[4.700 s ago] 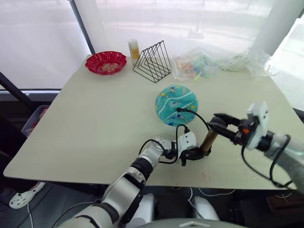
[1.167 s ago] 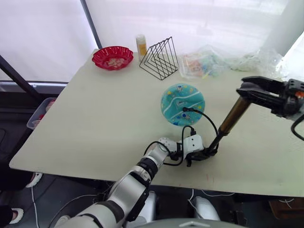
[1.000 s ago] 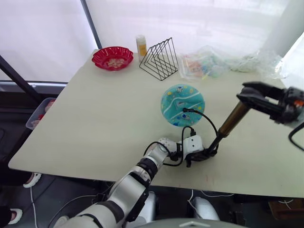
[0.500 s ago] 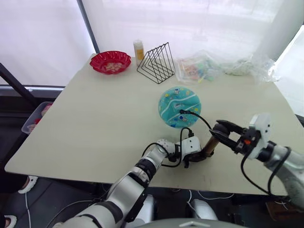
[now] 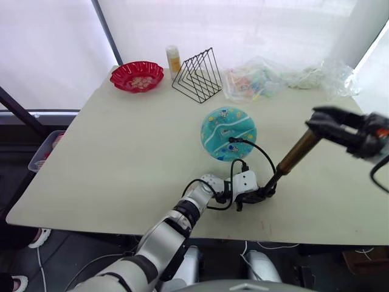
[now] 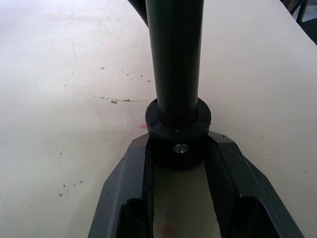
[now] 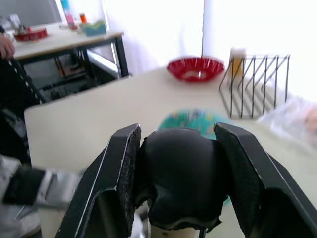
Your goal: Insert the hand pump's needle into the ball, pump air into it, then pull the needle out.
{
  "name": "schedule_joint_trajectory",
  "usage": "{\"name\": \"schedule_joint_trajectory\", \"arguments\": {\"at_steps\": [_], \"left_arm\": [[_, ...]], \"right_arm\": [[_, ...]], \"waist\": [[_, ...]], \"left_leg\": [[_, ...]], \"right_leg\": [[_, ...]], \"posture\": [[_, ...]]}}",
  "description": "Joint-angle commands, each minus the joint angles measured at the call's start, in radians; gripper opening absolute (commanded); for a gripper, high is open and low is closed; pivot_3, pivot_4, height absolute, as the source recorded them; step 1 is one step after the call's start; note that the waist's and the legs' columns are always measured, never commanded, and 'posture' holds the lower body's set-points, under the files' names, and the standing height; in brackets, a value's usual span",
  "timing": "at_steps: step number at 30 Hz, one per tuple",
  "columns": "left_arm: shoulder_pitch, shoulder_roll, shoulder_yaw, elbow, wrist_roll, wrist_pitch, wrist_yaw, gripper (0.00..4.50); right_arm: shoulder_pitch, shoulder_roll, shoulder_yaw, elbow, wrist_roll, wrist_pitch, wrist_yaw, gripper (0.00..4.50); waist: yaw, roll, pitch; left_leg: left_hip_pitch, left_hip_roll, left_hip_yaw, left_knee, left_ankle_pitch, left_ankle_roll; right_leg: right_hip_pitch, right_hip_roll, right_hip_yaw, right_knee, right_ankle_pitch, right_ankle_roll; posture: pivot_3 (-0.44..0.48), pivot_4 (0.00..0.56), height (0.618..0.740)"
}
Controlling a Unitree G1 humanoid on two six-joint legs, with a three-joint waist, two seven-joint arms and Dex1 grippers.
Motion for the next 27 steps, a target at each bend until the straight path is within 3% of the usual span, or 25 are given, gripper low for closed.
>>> {"name": "schedule_joint_trajectory", "arguments": {"at_steps": [1,6,9,14,17,21,24,27], "left_arm": [[0.073,0.037,-0.069,0.138,0.094,0.088,0.000,1.07],[0.071,0.036,-0.070,0.136,0.094,0.088,-0.003,1.07],[0.072,0.034,-0.069,0.135,0.093,0.088,-0.001,1.07],[0.077,0.029,-0.068,0.135,0.093,0.089,0.007,1.07],[0.083,0.026,-0.074,0.137,0.097,0.076,0.010,1.07],[0.087,0.023,-0.077,0.144,0.102,0.076,0.023,1.07],[0.086,0.017,-0.073,0.154,0.104,0.079,0.038,1.07],[0.087,0.014,-0.071,0.159,0.106,0.081,0.043,1.07]], "right_arm": [[-0.098,-0.052,-0.169,0.009,0.122,-0.001,-0.059,1.90],[-0.088,-0.038,-0.162,0.009,0.107,0.037,-0.079,1.90],[0.031,0.036,-0.045,-0.091,-0.055,-0.007,-0.045,1.90],[0.187,0.193,0.137,-0.142,-0.321,-0.159,-0.020,1.90],[0.280,0.281,0.332,-0.109,-0.540,-0.296,-0.003,1.90],[0.333,0.372,0.466,0.012,-0.717,-0.443,0.015,1.90],[0.344,0.397,0.509,0.076,-0.812,-0.522,0.026,1.90],[0.317,0.397,0.485,0.043,-0.779,-0.518,0.037,1.90]], "waist": [[-0.001,-0.002,0.002],[-0.003,-0.003,0.004],[-0.004,-0.007,0.002],[-0.026,-0.029,-0.013],[-0.028,-0.029,-0.016],[-0.025,-0.025,-0.025],[-0.019,-0.024,-0.028],[-0.009,-0.021,-0.028]], "left_leg": [[0.000,0.000,0.000,0.000,0.000,0.000],[-0.002,-0.001,0.006,0.000,-0.001,0.002],[-0.001,-0.001,0.008,0.000,-0.002,0.004],[0.003,0.000,0.009,-0.001,-0.005,0.002],[0.007,-0.005,0.009,0.000,-0.007,0.002],[0.016,-0.006,0.008,-0.003,-0.009,0.003],[0.017,-0.006,0.007,-0.003,-0.009,0.003],[0.017,-0.008,0.007,-0.002,-0.009,0.003]], "right_leg": [[-0.001,-0.003,0.002,0.000,0.000,-0.001],[-0.005,-0.003,0.010,0.000,0.002,0.001],[-0.006,-0.003,0.012,-0.002,0.003,0.003],[-0.004,-0.006,0.012,-0.003,0.004,0.003],[-0.004,-0.016,0.010,-0.005,0.009,0.007],[-0.001,-0.017,0.003,-0.005,0.008,0.011],[-0.001,-0.012,0.001,-0.005,0.012,0.012],[0.000,-0.013,0.002,-0.005,0.012,0.012]], "posture": [[0.000,0.150,0.740],[0.000,0.150,0.740],[0.000,0.150,0.740],[0.000,0.150,0.740],[0.000,0.150,0.740],[0.000,0.150,0.740],[0.000,0.150,0.740],[0.000,0.150,0.740]]}}
